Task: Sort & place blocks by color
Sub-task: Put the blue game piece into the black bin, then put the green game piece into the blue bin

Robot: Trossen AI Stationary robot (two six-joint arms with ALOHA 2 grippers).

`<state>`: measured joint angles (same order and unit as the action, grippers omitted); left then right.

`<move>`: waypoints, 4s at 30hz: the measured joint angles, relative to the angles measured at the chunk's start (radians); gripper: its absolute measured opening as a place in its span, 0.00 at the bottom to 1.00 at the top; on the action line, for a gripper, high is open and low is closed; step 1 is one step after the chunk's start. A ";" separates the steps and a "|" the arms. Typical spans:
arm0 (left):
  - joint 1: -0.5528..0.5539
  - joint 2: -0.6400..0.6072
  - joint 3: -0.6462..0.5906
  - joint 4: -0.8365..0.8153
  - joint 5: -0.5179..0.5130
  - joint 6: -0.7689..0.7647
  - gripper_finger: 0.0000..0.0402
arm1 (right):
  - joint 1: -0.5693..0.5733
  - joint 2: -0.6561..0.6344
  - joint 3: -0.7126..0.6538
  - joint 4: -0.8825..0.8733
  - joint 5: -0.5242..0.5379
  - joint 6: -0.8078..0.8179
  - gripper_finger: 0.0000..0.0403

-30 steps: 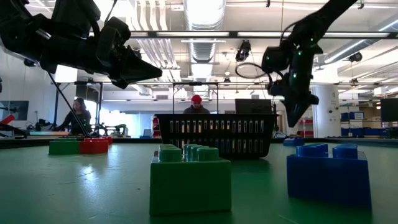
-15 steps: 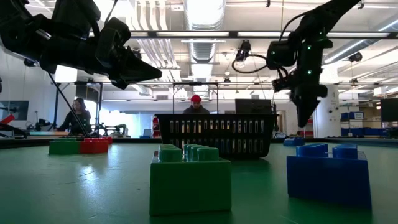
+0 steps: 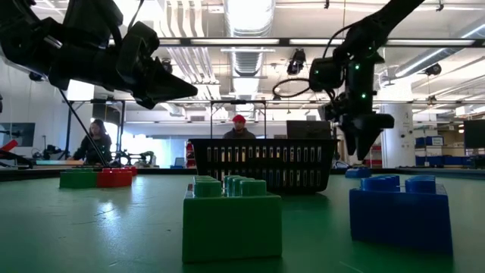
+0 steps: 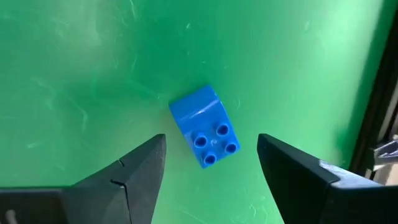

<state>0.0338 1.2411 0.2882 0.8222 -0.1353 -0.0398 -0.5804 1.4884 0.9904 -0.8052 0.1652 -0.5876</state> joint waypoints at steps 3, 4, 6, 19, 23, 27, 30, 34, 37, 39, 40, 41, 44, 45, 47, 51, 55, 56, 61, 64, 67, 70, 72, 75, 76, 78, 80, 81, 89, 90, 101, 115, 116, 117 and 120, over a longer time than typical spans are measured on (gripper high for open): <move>0.000 0.002 0.000 0.000 0.000 -0.004 0.00 | 0.000 0.041 0.002 -0.001 0.032 -0.010 0.61; 0.000 0.003 0.000 -0.001 0.000 -0.004 0.00 | 0.000 0.055 0.002 -0.001 0.039 -0.013 0.61; 0.000 0.004 0.000 -0.002 0.000 -0.003 0.00 | 0.000 0.079 0.002 -0.001 0.043 -0.013 0.62; 0.000 0.004 0.001 -0.001 0.000 -0.001 0.00 | 0.000 0.176 0.007 -0.018 0.034 0.013 0.43; 0.000 0.004 0.001 0.000 0.000 -0.002 0.00 | 0.000 0.157 0.005 -0.036 0.016 0.044 0.32; 0.000 0.004 0.001 -0.001 0.000 0.001 0.00 | 0.000 0.104 -0.001 -0.068 -0.062 0.098 0.32; 0.000 0.004 0.001 -0.001 0.000 0.000 0.00 | 0.007 0.049 0.002 -0.075 -0.127 0.154 0.32; 0.000 0.003 0.001 -0.001 0.000 -0.003 0.00 | 0.051 -0.033 0.001 -0.082 -0.196 0.245 0.32; 0.000 0.003 0.001 0.000 0.000 0.001 0.00 | 0.109 -0.094 0.001 -0.079 -0.259 0.328 0.32; 0.000 0.003 0.002 0.000 0.000 0.001 0.00 | 0.166 -0.127 0.001 -0.063 -0.279 0.415 0.32; 0.000 0.003 0.004 0.000 0.000 0.001 0.00 | 0.200 -0.143 0.001 -0.048 -0.285 0.464 0.32; 0.000 0.003 0.004 0.000 0.000 0.001 0.00 | 0.240 -0.155 0.001 -0.028 -0.288 0.514 0.32; 0.000 0.003 0.005 0.000 0.000 0.001 0.00 | 0.365 -0.173 0.002 0.067 -0.289 0.674 0.32; 0.000 0.003 0.005 0.001 0.000 0.001 0.00 | 0.408 -0.174 0.002 0.111 -0.287 0.717 0.32; 0.000 0.003 0.004 0.004 0.000 0.001 0.00 | 0.487 -0.168 0.002 0.207 -0.287 0.779 0.32; 0.000 0.003 0.003 0.004 0.000 0.000 0.00 | 0.606 -0.127 0.002 0.415 -0.250 0.841 0.32; 0.000 0.003 0.000 -0.001 0.000 -0.001 0.00 | 0.642 -0.071 0.003 0.523 -0.237 0.878 0.32; 0.000 0.003 0.000 -0.001 0.000 -0.001 0.00 | 0.641 -0.054 0.006 0.523 -0.236 0.880 0.32; 0.000 0.003 0.000 -0.001 0.000 -0.001 0.00 | 0.639 0.051 0.074 0.514 -0.248 0.870 0.32; 0.000 0.003 0.000 -0.001 0.000 -0.001 0.00 | 0.654 0.122 0.152 0.478 -0.273 0.844 0.32; 0.000 0.003 0.000 -0.001 0.000 -0.001 0.00 | 0.672 0.202 0.236 0.402 -0.271 0.825 0.32; 0.000 0.003 -0.001 -0.002 0.000 0.000 0.00 | 0.679 0.273 0.311 0.316 -0.270 0.823 0.32; 0.000 0.003 -0.001 -0.001 0.000 0.001 0.00 | 0.679 0.314 0.349 0.261 -0.270 0.823 0.32; 0.000 0.003 -0.001 -0.001 0.000 0.001 0.00 | 0.679 0.360 0.383 0.209 -0.268 0.821 0.32; 0.000 0.003 -0.001 -0.001 0.000 0.000 0.00 | 0.679 0.370 0.389 0.204 -0.269 0.814 0.32; 0.000 0.003 -0.001 -0.001 0.000 0.000 0.00 | 0.679 0.377 0.395 0.192 -0.269 0.801 0.32; 0.000 0.003 -0.001 -0.001 0.000 0.000 0.00 | 0.679 0.378 0.395 0.186 -0.269 0.786 0.32; 0.000 0.003 -0.001 -0.001 0.000 0.000 0.00 | 0.679 0.378 0.395 0.187 -0.269 0.786 0.32; 0.000 0.003 0.000 -0.001 0.000 0.000 0.00 | 0.681 0.365 0.406 0.174 -0.267 0.773 0.56; 0.000 0.003 0.000 0.000 0.000 -0.001 0.00 | 0.681 0.365 0.411 0.167 -0.267 0.768 0.57; 0.000 0.003 0.000 -0.001 0.000 -0.002 0.00 | 0.705 0.208 0.394 0.054 -0.126 0.667 0.30; 0.000 0.003 0.000 -0.001 0.000 -0.002 0.00 | 0.718 -0.221 -0.135 0.583 -0.110 0.640 0.02; 0.000 0.003 0.000 -0.001 0.000 -0.002 0.00 | 0.718 -0.238 -0.172 0.628 -0.110 0.640 0.02; 0.000 0.003 0.000 -0.001 0.000 -0.002 0.00 | 0.718 -0.252 -0.208 0.672 -0.110 0.639 0.02; 0.000 0.003 0.000 -0.001 0.000 -0.001 0.00 | 0.718 -0.284 -0.297 0.787 -0.110 0.640 0.02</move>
<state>0.0334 1.2438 0.2882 0.8215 -0.1356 -0.0411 0.1371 1.2043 0.6939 -0.0178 0.0551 0.0521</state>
